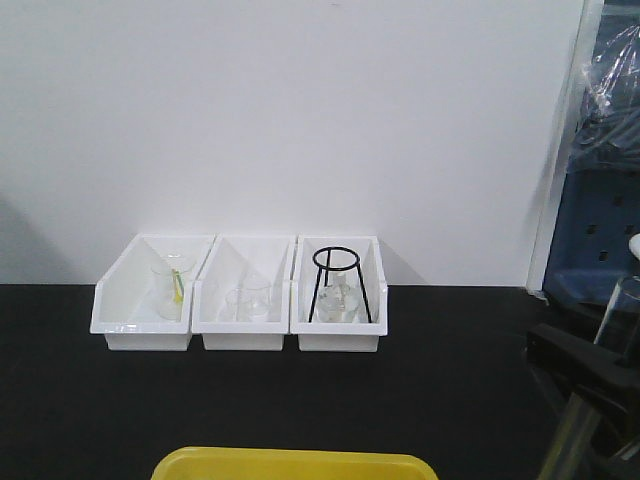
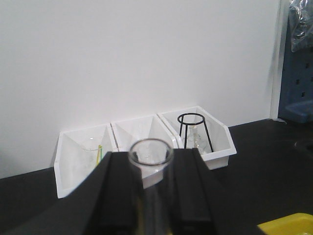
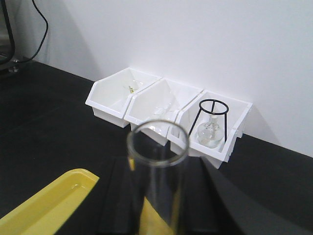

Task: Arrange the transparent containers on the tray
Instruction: 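Position the base in front of the yellow tray, then lower both held tubes upright into the yellow tray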

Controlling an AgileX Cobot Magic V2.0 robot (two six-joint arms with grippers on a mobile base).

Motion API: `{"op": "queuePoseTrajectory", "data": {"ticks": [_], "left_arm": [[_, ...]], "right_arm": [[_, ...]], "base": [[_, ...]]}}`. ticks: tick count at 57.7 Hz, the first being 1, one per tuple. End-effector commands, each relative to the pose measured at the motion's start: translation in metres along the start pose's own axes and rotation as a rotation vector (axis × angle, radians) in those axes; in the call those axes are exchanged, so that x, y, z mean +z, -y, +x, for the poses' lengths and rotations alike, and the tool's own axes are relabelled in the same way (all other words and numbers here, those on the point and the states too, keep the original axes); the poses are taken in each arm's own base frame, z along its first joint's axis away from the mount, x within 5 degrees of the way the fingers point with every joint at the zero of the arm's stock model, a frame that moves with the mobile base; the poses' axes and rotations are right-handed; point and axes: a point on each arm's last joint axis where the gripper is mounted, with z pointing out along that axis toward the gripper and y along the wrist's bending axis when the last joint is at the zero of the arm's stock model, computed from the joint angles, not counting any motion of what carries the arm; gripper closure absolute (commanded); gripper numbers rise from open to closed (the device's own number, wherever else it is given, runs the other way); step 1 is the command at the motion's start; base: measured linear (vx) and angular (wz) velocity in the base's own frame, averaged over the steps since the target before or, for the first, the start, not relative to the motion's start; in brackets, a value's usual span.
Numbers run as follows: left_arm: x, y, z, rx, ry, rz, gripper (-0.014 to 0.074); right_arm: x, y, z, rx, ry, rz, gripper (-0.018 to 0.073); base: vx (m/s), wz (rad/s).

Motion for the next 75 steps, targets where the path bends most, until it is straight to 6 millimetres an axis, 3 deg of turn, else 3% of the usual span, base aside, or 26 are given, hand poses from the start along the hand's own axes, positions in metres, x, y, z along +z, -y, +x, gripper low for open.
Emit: {"op": "queuePoseTrajectory", "data": {"ticks": [1, 27, 34, 42, 50, 63, 75], "left_arm": [[-0.004, 0.001, -0.02, -0.005, 0.121, 0.013, 0.0422], [-0.004, 0.001, -0.02, -0.017, 0.122, 0.014, 0.0422], [-0.001, 0.001, -0.018, -0.02, 0.106, 0.014, 0.0421], [0.018, 0.001, -0.005, -0.028, -0.013, 0.007, 0.0414], [0.046, 0.007, 0.012, -0.144, -0.122, 0.035, 0.0412], [0.096, 0.043, 0.047, -0.168, -0.237, 0.165, 0.041], [0.133, 0.069, 0.097, -0.196, -0.396, 0.202, 0.0407]], "right_arm": [[-0.005, 0.001, -0.017, -0.01, 0.115, 0.009, 0.0571], [-0.005, 0.001, -0.018, 0.005, 0.125, 0.004, 0.0571], [0.003, 0.0, -0.015, 0.062, 0.098, -0.012, 0.0571], [0.037, -0.002, -0.002, 0.082, -0.01, -0.017, 0.0571], [0.077, -0.006, 0.016, 0.188, -0.125, -0.038, 0.0571], [0.139, -0.009, 0.052, 0.334, -0.221, -0.02, 0.057], [0.172, -0.011, 0.088, 0.399, -0.355, 0.003, 0.0568]], "base": [[0.03, 0.0], [0.0, 0.0], [0.0, 0.0], [0.0, 0.0], [0.0, 0.0], [0.0, 0.0], [0.0, 0.0]]}}
